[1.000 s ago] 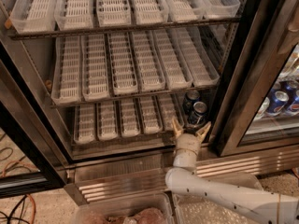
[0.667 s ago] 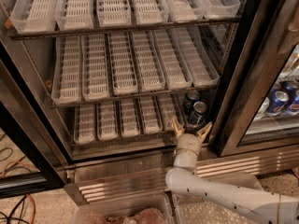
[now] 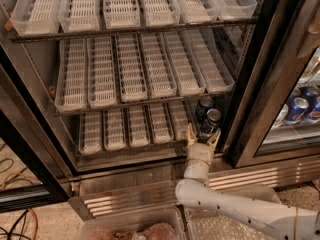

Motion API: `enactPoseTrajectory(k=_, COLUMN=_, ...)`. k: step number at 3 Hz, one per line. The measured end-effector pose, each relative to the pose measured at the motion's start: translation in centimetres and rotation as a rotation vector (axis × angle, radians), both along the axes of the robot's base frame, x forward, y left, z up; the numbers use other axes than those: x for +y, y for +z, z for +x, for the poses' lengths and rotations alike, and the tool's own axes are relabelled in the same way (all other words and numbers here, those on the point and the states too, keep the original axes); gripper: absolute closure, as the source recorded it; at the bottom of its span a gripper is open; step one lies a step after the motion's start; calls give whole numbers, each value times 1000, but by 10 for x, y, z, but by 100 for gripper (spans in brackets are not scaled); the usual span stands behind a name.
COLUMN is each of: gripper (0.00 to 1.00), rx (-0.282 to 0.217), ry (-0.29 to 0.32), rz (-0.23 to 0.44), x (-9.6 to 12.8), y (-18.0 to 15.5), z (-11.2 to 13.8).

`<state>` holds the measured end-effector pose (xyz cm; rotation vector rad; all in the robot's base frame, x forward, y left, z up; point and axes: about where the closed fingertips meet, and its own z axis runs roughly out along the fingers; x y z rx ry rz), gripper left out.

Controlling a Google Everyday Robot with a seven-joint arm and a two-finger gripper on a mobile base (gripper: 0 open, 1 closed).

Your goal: Pick pepsi can from bottom shelf of fridge

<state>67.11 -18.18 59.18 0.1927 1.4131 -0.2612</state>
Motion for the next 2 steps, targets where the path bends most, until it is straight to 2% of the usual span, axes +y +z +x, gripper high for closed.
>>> enactPoseTrajectory(k=1, gripper=30, rx=-29, ry=12, rz=-22, x=-1, y=10, z=23)
enactPoseTrajectory(k=2, gripper=30, rx=-34, ry=1, rz=-17, x=-8, y=9, z=32)
